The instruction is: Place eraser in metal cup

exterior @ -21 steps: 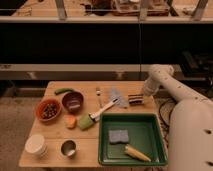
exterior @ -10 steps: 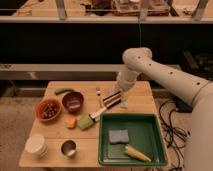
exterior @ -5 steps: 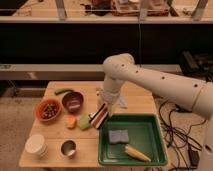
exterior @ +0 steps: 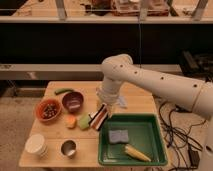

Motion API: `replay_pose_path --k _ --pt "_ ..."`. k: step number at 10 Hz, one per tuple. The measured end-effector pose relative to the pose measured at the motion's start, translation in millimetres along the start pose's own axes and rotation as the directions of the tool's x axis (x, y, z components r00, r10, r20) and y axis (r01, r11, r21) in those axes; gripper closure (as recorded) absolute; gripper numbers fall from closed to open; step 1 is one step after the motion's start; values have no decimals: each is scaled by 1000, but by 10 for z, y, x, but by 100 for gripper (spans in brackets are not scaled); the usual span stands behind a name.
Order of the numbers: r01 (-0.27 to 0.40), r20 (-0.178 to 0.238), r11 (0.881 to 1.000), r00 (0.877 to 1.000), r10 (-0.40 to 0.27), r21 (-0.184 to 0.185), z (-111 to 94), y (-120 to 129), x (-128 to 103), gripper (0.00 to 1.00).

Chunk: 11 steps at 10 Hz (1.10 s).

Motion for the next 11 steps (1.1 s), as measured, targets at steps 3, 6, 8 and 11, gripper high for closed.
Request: replay_pose_path --k 3,6,8,11 --pt "-44 -26 998 999 43 -48 175 -199 -222 100" --pt "-76 -7 994 997 76 -75 491 -575 -597 100" --pt "-69 18 993 997 72 -99 680 -640 -832 100" --pt "16 53 995 999 -11 -98 837 -723 -1108 100"
